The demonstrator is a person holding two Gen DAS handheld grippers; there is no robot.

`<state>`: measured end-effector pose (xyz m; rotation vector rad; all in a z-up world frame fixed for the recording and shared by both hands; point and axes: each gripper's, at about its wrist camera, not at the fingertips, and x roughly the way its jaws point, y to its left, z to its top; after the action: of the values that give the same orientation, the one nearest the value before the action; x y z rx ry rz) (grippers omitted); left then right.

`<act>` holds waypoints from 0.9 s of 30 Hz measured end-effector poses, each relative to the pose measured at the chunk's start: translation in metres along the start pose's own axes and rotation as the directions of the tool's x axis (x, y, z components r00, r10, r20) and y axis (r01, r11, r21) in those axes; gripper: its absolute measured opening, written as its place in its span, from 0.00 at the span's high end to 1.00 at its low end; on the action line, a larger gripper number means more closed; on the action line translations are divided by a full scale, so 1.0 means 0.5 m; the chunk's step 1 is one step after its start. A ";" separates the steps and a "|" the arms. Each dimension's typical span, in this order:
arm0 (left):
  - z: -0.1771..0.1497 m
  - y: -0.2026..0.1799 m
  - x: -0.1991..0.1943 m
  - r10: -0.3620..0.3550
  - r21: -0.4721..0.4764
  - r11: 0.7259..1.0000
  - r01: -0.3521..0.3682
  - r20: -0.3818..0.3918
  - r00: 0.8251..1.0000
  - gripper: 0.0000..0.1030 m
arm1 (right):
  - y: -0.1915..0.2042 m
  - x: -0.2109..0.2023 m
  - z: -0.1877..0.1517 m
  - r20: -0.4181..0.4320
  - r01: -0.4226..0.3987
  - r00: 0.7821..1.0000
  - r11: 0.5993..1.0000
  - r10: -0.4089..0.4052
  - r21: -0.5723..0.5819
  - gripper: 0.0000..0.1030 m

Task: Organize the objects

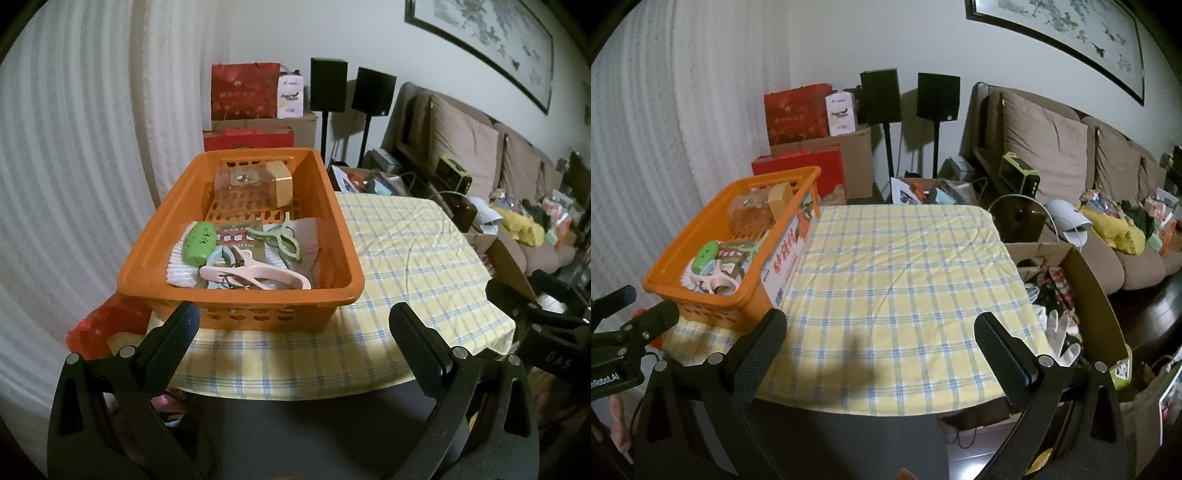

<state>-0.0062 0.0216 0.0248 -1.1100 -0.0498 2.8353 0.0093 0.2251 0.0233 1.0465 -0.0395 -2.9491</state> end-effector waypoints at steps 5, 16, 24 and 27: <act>-0.002 0.007 -0.006 -0.016 -0.017 1.000 0.016 0.002 1.000 0.00 | 0.001 -0.005 -0.002 0.002 0.004 1.000 1.000 -0.004 -0.001 0.01; -0.005 -0.001 -0.002 -0.005 -0.001 1.000 0.005 -0.010 1.000 0.00 | -0.004 -0.006 -0.006 -0.004 0.014 1.000 1.000 -0.014 0.007 0.01; -0.006 -0.005 0.001 -0.002 -0.002 1.000 0.002 -0.016 1.000 0.00 | -0.007 -0.005 -0.008 -0.004 0.018 1.000 1.000 -0.018 0.007 0.01; -0.006 -0.005 0.002 0.000 -0.002 1.000 0.000 -0.016 1.000 0.00 | -0.007 -0.006 -0.009 -0.004 0.017 1.000 1.000 -0.017 0.009 0.01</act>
<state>-0.0044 0.0239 0.0221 -1.1330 -0.0520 2.8269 0.0144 0.2285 0.0218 1.0583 -0.0437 -2.9644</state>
